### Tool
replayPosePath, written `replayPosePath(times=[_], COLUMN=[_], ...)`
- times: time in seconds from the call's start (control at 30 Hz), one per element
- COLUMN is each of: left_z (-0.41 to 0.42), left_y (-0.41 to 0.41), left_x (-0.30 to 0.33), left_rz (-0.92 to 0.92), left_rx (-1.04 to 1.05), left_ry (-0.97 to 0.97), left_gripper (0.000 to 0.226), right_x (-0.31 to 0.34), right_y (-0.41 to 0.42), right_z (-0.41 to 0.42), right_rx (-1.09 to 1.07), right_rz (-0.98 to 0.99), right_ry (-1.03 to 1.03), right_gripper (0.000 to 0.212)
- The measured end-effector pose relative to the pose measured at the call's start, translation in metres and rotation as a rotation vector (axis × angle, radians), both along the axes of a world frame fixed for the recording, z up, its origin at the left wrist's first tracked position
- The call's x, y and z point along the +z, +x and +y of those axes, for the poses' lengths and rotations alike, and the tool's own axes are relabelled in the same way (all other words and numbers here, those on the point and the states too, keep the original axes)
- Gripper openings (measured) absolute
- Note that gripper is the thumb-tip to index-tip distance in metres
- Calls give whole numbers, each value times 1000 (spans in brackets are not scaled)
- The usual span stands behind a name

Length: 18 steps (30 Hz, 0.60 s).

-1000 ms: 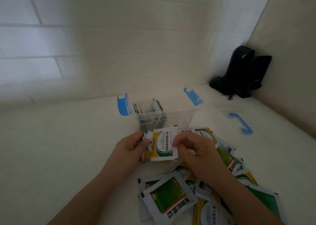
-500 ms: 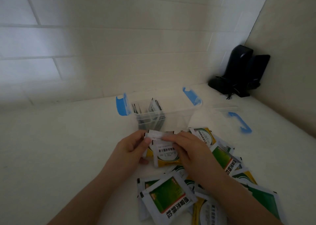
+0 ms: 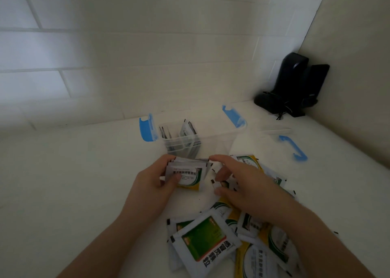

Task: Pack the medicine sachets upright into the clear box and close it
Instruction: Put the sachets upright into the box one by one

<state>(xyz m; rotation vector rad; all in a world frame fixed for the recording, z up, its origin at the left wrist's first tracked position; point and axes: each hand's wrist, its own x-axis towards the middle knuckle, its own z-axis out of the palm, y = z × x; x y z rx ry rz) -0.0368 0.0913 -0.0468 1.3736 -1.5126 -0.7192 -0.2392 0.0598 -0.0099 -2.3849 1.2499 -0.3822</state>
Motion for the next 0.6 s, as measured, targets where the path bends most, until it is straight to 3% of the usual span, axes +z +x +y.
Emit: replayPosePath(times=[0.1, 0.2, 0.5, 0.6], left_z=[0, 0, 3, 2], left_y=[-1, -2, -3, -3], left_x=[0, 0, 0, 0], left_rz=[15, 25, -7, -9], left_rx=[4, -1, -31, -29], left_ry=[14, 27, 42, 44], left_gripper=[28, 30, 27, 28], right_x=[4, 1, -8, -12], right_y=[-7, -3, 5, 6], right_z=[0, 0, 1, 1], right_rx=[96, 142, 86, 64], right_rz=[224, 321, 231, 186], right_ry=[90, 24, -28, -53], right_gripper=[69, 52, 20, 21])
